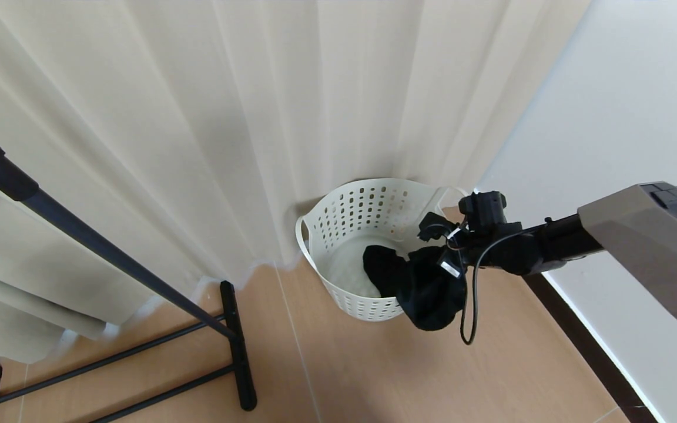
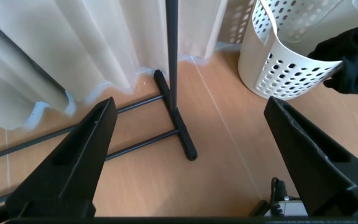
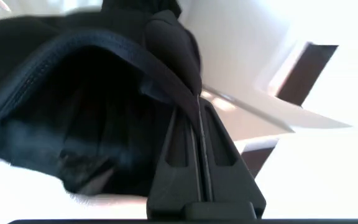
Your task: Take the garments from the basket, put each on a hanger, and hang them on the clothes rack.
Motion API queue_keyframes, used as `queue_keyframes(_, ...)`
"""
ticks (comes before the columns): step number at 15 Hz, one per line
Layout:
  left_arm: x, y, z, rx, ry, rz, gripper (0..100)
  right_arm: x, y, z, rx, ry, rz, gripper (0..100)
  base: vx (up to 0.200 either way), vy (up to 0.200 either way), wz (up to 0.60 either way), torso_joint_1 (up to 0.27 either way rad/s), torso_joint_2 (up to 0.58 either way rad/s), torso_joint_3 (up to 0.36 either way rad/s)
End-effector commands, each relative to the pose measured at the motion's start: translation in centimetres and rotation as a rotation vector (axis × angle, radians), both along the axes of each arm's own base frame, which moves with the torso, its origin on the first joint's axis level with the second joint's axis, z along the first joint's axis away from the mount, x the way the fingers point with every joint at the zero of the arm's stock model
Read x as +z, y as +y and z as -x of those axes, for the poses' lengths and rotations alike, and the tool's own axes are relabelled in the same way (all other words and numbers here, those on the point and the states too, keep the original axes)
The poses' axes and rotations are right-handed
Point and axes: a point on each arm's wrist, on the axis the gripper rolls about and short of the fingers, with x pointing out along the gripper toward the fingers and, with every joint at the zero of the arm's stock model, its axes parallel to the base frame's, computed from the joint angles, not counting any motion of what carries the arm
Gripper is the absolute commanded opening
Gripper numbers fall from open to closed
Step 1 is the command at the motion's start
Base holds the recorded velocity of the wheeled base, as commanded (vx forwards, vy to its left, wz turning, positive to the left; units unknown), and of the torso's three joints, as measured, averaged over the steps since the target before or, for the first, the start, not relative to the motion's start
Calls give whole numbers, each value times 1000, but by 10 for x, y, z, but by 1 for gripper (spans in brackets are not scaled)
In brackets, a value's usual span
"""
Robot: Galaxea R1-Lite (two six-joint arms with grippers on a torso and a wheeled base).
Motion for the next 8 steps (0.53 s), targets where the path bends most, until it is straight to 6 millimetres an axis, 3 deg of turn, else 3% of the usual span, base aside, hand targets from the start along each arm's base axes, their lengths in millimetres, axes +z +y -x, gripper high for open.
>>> queue_keyframes(1,0,0,0,-1,0,-6,100,41,1,35,19,-97,-34,0,0,0,0,0,0,0)
queue_keyframes(3,0,0,0,-1,0,-6,100,49,2,53,30,-134,-52,0,0,0,0,0,0,0)
queue_keyframes(6,0,0,0,3,0,0,100,70,9,105,55,-186,-134,0,0,0,0,0,0,0)
queue_keyframes(7,0,0,0,3,-2,2,100,73,8,112,56,-189,-146,0,0,0,0,0,0,0)
queue_keyframes(8,0,0,0,3,-2,5,100,84,8,135,68,-208,-172,0,0,0,0,0,0,0)
